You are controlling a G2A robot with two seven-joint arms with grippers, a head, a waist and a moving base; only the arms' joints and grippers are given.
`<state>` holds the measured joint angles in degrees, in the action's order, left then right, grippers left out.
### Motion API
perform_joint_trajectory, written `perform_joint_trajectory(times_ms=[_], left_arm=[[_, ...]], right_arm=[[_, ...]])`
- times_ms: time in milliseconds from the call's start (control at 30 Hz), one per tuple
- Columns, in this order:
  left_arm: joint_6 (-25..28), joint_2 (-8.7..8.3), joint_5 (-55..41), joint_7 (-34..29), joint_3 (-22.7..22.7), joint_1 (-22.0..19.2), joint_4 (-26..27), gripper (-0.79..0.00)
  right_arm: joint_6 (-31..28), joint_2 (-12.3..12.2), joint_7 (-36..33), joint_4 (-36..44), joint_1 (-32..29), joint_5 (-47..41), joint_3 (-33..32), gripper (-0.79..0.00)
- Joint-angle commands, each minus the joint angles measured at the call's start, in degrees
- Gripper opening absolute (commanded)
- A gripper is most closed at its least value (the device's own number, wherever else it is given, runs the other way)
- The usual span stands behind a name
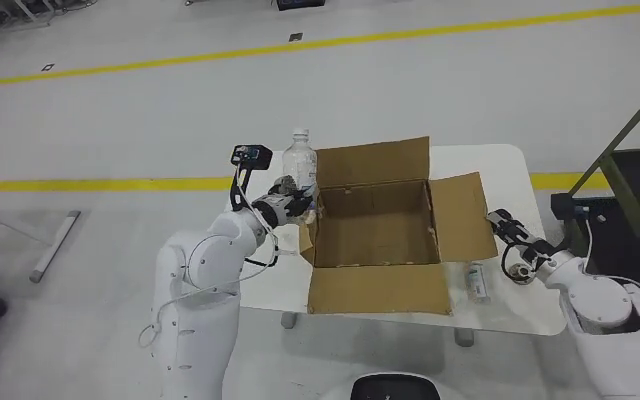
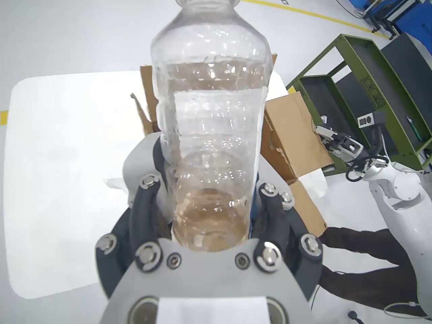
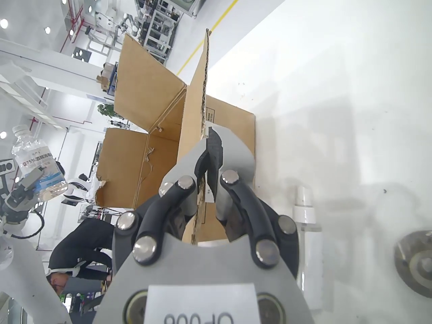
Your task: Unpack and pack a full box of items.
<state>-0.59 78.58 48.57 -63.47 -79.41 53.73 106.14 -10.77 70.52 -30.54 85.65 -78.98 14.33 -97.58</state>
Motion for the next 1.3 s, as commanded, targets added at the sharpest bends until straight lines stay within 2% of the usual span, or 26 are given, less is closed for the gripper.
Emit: perform_joint_trajectory(times_ms=[0, 200, 367, 633, 1033, 1133, 1267], left_arm=[[-0.6, 0.07, -0.4, 1.3, 1.1, -0.3, -0.5, -0.785], [-3.4, 0.23, -1.7, 1.2, 4.5, -0.4, -3.4, -0.785], [-5.7, 0.45, -4.4, 0.5, 7.0, -0.1, -8.5, -0.785], [-6.8, 0.34, -3.4, 0.2, 9.4, -0.8, -17.1, -0.785], [-6.8, 0.34, -3.4, 0.2, 9.4, -0.8, -17.1, -0.785], [-7.0, 0.31, -4.6, 2.2, 9.2, 0.4, -17.0, -0.785], [-10.6, 0.51, -3.0, 2.6, 11.1, -0.3, -19.5, -0.785]], right_arm=[[0.2, 0.0, 0.5, 0.6, -0.3, 0.0, 0.8, -0.785], [0.7, 0.1, 1.3, 2.6, -0.9, 0.3, 2.9, -0.785], [1.0, 0.0, 1.6, 3.5, -0.9, 0.9, 3.8, -0.785], [1.3, -0.2, 2.0, 3.8, -0.7, 1.1, 4.5, -0.785], [1.7, -0.5, 2.1, 3.8, -0.3, 0.6, 5.0, -0.785], [1.6, -0.6, 2.0, 3.8, -0.2, 0.5, 5.4, -0.785], [1.5, -0.7, 1.9, 3.9, 0.0, 0.5, 5.7, -0.785]])
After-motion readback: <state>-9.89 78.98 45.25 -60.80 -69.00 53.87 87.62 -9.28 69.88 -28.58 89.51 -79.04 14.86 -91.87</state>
